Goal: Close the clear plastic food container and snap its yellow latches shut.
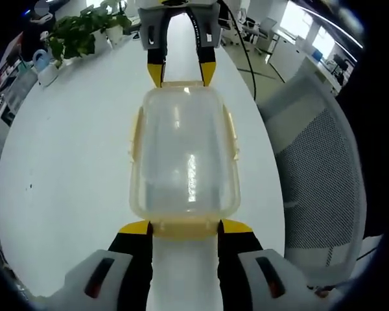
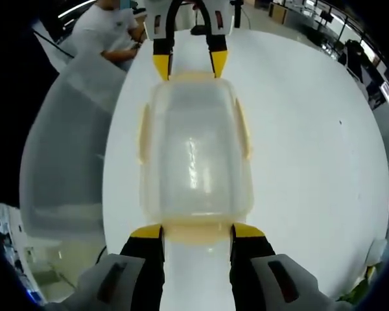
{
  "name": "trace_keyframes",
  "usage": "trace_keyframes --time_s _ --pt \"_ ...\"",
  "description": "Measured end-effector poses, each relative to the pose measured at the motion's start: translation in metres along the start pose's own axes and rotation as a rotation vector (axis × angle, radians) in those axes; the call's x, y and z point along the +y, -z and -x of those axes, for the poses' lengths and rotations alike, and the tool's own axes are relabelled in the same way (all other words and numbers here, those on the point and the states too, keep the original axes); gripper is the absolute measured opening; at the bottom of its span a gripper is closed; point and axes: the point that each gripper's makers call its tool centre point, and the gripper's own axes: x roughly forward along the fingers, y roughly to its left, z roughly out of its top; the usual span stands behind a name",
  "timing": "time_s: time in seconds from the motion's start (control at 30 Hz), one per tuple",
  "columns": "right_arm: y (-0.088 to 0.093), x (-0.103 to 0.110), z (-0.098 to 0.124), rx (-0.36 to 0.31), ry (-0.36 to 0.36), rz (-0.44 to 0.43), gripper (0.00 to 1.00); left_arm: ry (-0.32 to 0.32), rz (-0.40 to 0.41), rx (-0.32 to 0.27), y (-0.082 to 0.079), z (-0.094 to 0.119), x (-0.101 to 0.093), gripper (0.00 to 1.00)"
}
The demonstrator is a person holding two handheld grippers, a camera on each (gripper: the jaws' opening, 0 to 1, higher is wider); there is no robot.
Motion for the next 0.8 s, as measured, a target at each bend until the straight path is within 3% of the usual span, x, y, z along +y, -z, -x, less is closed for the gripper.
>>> trace_keyframes --time_s 0.8 --pt "0.031 0.003 0.01 0.024 0.019 -0.008 0.37 -0.016 -0.012 -0.007 -0.03 -0.014 -0.002 0.38"
